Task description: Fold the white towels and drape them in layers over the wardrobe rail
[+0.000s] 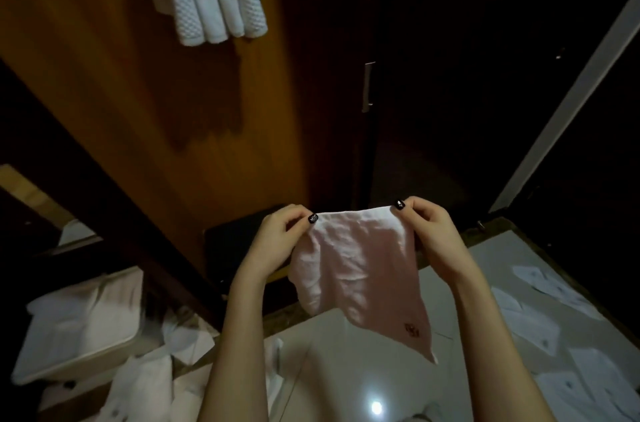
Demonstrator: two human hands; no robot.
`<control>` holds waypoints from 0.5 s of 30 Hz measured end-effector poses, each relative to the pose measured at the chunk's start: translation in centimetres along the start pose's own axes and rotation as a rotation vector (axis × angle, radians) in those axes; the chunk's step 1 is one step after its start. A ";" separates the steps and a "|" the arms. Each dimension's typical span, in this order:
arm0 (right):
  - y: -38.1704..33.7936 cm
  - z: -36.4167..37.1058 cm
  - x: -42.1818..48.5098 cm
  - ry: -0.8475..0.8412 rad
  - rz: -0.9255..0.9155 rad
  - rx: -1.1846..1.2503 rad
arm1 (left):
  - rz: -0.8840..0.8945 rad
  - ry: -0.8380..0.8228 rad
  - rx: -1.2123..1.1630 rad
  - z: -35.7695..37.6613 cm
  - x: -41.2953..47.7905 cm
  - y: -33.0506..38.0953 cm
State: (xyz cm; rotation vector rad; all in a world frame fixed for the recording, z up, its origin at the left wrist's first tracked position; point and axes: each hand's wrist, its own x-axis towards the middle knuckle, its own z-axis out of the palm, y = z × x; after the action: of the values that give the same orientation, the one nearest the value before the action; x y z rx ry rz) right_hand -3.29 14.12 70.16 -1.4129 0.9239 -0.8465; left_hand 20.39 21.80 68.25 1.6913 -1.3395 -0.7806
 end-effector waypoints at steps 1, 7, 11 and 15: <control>-0.6 0.1 -0.3 -0.035 0.028 0.036 | 0.026 0.022 -0.038 -0.3 -0.4 0.3; -2.0 0.4 -1.6 -0.273 0.163 0.131 | 0.134 0.049 -0.229 -1.8 -2.2 2.0; -1.3 1.0 -1.6 -0.294 0.126 0.048 | 0.171 0.083 -0.293 -1.5 -2.9 2.1; -1.1 2.6 -0.9 -0.226 -0.013 0.006 | 0.175 0.052 -0.479 -0.9 -3.5 2.3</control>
State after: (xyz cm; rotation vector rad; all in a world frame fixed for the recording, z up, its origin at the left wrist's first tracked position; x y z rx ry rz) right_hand -1.27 15.97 71.13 -1.4769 0.7399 -0.6822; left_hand 19.25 25.13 70.59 1.1940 -1.1348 -0.8662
